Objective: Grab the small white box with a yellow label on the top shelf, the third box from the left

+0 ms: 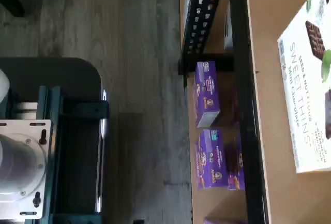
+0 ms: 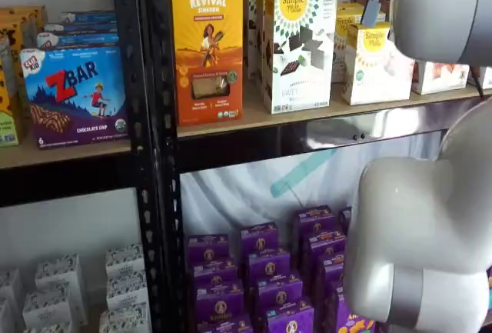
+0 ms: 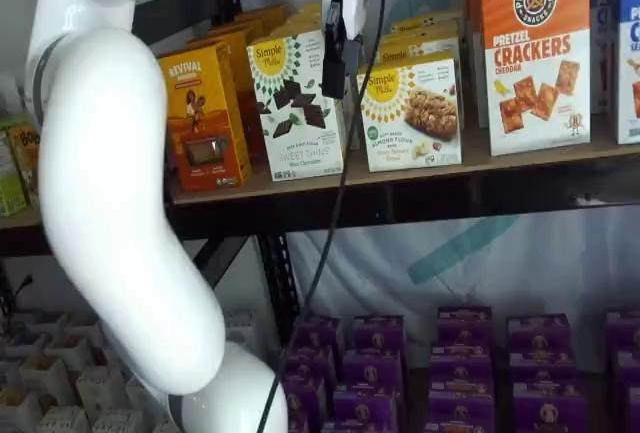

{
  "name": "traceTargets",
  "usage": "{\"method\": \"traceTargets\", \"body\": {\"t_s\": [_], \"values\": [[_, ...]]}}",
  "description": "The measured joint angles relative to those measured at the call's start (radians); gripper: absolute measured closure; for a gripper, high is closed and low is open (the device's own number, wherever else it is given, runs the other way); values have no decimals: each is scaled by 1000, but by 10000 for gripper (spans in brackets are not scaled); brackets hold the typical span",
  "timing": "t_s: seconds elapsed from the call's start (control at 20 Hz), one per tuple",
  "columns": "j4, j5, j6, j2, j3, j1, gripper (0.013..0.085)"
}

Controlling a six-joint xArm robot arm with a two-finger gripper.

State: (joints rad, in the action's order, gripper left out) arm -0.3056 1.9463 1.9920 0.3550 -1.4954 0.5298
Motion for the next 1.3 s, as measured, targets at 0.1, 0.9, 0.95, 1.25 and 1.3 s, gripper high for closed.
{"method": "traceTargets", "body": {"t_s": [0.1,0.9,0.95,1.25,1.3], "values": [[-21,1,0,-1,-2,9,130],[-50,-360,22,-13,82,-12,130],[-37,-356,21,-35,65,-17,130],[21,-302,18,-130,-16,-32,130],[27,-295,18,-138,-24,-33,130]]}}
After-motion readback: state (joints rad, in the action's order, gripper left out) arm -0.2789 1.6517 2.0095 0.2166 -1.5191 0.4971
